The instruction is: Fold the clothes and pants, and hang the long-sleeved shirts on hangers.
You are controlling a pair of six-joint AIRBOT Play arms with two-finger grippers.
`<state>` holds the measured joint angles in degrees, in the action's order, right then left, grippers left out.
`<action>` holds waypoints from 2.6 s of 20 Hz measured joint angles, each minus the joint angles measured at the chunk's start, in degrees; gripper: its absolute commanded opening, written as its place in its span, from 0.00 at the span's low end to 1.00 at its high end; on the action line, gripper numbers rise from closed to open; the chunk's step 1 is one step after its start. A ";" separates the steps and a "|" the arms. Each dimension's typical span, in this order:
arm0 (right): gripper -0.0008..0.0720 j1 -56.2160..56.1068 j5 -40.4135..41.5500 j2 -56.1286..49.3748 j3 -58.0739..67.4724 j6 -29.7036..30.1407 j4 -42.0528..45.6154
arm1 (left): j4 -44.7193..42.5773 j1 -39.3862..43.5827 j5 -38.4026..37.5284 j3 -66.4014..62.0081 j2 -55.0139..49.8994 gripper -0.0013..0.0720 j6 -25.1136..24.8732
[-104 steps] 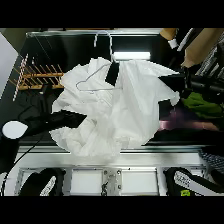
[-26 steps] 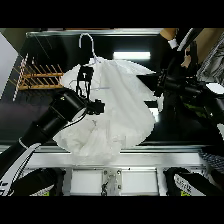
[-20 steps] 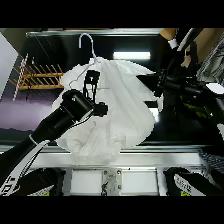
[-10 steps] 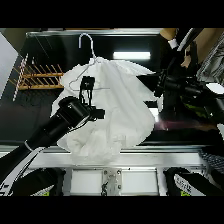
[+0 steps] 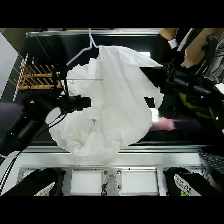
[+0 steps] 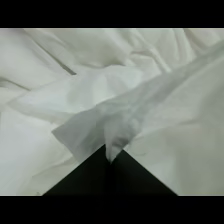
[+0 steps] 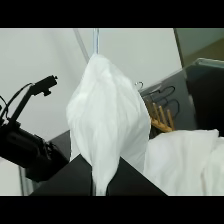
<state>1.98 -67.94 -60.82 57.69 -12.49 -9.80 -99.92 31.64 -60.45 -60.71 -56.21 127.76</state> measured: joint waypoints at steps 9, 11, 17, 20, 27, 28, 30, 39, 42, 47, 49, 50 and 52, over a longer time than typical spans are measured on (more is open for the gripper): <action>0.02 -0.02 -5.16 1.70 0.00 -6.19 1.68 | 4.96 -10.21 1.77 0.04 3.04 0.04 -6.45; 0.02 0.00 -5.90 1.77 0.00 -7.10 2.56 | 6.60 -11.89 1.77 0.04 2.78 0.04 -8.22; 0.02 0.02 -6.73 1.84 0.00 -8.57 5.20 | 9.18 -15.15 0.70 0.07 0.87 0.04 -11.96; 0.02 0.00 -5.57 1.84 0.00 -8.85 5.64 | 10.34 -14.78 1.42 0.07 0.48 0.04 -13.22; 0.02 0.02 -2.08 1.92 -0.02 -9.01 1.73 | 11.13 -17.59 2.40 0.04 0.31 0.04 -14.29; 0.02 0.02 -1.53 1.97 -0.02 -8.98 1.05 | 11.28 -18.05 2.45 0.04 0.31 0.04 -14.32; 0.02 0.02 -0.96 2.05 -0.02 -8.90 -0.13 | 11.52 -18.58 2.78 0.04 0.31 0.04 -14.73; 0.02 0.02 -2.54 2.14 -0.02 -8.55 -0.35 | 11.72 -22.77 4.20 0.04 0.28 0.04 -15.61; 0.02 0.04 -2.75 2.14 0.00 -8.52 1.90 | 11.67 -23.78 4.24 0.04 0.28 0.04 -16.24; 0.02 0.04 -3.23 2.19 0.00 -8.57 8.37 | 11.52 -24.24 4.37 0.07 0.28 0.04 -17.29; 0.02 0.42 -4.13 2.19 0.00 -8.33 11.58 | 11.52 -24.46 4.39 0.04 0.55 0.04 -17.77; 0.02 0.83 -4.76 2.19 0.00 -8.09 12.63 | 11.54 -24.65 4.39 0.04 0.81 0.04 -17.99; 0.02 2.03 -5.99 2.19 -0.02 -7.48 14.23 | 11.54 -25.33 4.39 0.04 1.60 0.04 -18.36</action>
<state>4.01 -73.93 -58.63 57.67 -19.97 4.43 -88.38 6.31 -56.05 -60.66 -54.61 109.40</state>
